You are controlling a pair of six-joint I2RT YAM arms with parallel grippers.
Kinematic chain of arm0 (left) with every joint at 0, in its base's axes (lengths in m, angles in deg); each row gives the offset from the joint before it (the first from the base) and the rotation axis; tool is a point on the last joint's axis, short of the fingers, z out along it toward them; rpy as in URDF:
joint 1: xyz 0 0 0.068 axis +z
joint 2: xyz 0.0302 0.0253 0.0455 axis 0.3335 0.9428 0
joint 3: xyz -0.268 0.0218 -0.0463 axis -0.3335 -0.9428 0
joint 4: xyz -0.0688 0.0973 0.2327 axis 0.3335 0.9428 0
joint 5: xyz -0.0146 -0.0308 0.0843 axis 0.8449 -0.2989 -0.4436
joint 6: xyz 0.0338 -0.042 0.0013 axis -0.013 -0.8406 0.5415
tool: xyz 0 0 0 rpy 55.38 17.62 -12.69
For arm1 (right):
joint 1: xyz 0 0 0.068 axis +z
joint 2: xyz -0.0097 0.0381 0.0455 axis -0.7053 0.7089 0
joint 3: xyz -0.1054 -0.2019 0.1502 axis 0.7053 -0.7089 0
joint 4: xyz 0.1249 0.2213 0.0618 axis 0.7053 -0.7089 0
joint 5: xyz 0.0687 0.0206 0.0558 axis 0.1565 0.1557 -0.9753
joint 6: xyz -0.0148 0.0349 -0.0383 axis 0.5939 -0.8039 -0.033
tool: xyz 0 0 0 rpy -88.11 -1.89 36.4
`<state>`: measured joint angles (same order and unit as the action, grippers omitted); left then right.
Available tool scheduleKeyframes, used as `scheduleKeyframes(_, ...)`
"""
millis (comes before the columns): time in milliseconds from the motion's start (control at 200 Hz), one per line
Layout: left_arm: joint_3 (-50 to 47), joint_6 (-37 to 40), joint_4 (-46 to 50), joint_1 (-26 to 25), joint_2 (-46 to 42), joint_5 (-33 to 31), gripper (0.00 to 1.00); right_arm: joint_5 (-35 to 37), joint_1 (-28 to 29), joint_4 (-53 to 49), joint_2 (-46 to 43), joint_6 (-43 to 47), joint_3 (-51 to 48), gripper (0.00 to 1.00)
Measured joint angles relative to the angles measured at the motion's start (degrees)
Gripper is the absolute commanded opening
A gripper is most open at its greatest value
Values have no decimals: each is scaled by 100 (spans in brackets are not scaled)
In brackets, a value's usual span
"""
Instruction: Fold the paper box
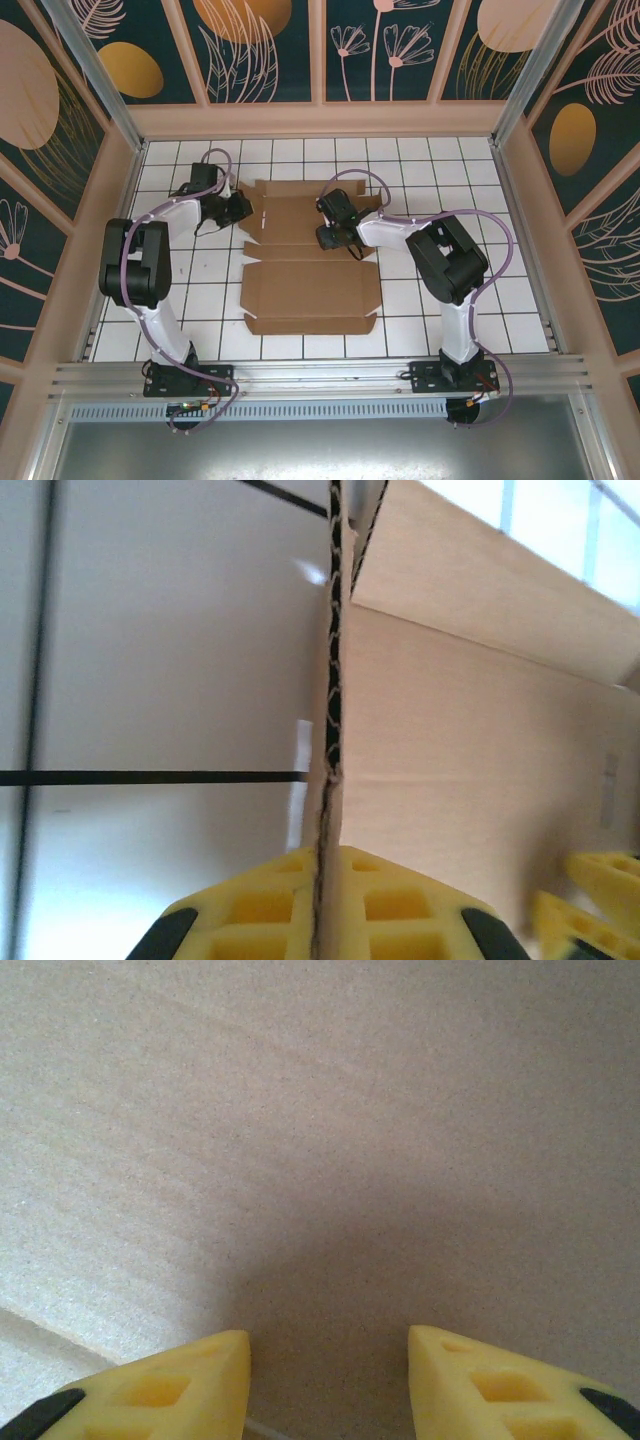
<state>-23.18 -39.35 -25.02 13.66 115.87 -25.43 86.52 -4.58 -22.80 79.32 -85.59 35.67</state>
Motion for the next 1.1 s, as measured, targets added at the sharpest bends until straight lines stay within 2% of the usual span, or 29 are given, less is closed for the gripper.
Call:
scheduleKeyframes(45,-2,-72,-68,-35,0,168,11,-20,-7,26,0,-2,-4,45)
scheduleKeyframes(240,-20,-297,-232,-87,0,625,43,-68,-22,63,0,0,-13,45)
scheduleKeyframes(475,7,-356,-365,-367,157,776,65,-90,-35,70,0,0,-17,45)
scheduleKeyframes(706,378,-315,-249,-739,651,614,72,-109,-44,94,-4,-4,-35,46)
scheduleKeyframes(851,575,-315,-201,-883,920,387,74,-107,-44,111,-7,-17,-44,47)
scheduleKeyframes(1101,756,-223,157,-999,791,-232,75,-105,-48,114,-7,-22,-44,49)
